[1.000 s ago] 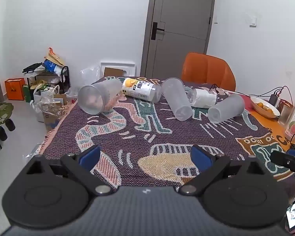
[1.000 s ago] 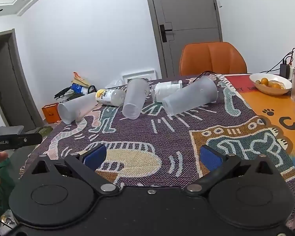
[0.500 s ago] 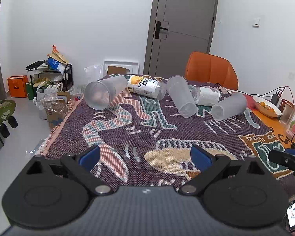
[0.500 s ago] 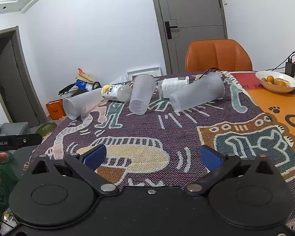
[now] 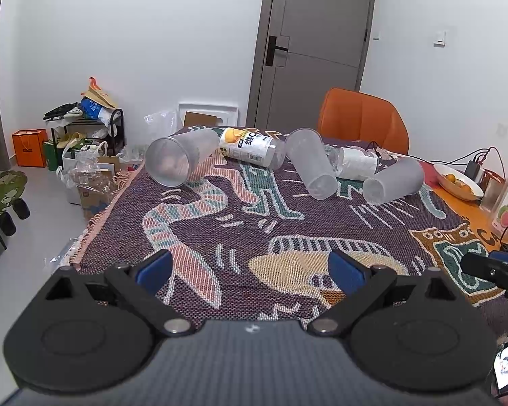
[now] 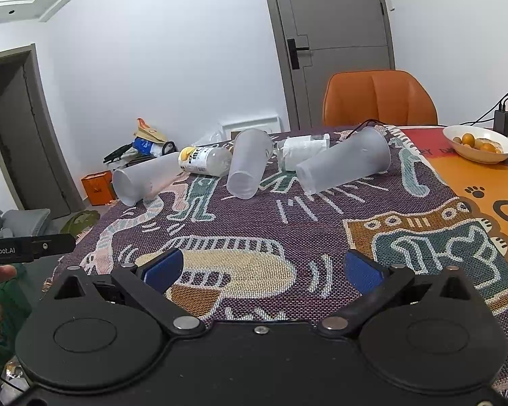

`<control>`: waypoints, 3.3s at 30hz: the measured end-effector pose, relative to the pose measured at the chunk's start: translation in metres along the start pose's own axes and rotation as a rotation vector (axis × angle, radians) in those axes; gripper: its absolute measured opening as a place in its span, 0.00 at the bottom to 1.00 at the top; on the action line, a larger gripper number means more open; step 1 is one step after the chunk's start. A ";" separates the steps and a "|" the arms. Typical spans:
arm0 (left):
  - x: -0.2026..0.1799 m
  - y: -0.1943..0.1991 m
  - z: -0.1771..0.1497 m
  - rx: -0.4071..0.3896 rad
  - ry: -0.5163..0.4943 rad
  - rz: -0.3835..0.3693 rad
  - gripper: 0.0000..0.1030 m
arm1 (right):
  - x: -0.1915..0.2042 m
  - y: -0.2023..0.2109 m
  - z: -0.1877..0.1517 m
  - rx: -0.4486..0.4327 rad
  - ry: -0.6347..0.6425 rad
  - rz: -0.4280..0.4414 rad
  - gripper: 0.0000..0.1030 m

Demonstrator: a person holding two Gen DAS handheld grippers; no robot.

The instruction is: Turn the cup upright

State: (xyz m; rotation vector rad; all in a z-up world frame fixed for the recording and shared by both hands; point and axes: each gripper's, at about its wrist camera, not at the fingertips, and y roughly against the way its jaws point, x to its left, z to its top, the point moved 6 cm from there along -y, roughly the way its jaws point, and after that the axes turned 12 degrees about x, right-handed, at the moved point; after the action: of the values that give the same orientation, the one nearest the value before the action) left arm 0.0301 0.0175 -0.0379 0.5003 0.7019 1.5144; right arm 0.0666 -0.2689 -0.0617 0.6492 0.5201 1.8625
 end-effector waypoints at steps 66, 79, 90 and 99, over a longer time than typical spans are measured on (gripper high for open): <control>-0.009 -0.087 0.064 0.004 0.043 -0.042 0.94 | -0.070 -0.085 0.074 0.028 -0.316 0.127 1.00; -0.010 -0.140 0.090 0.039 0.077 -0.046 0.94 | -0.107 -0.150 0.103 0.058 -0.478 0.151 1.00; -0.013 -0.180 0.112 0.068 0.097 -0.040 0.94 | -0.129 -0.198 0.122 0.104 -0.564 0.139 1.00; -0.015 -0.199 0.124 0.078 0.112 -0.043 0.94 | -0.142 -0.224 0.133 0.129 -0.639 0.134 1.00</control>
State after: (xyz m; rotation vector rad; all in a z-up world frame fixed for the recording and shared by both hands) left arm 0.2601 0.0147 -0.0855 0.4586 0.8565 1.4873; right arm 0.3530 -0.3142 -0.1277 1.3274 0.1757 1.6266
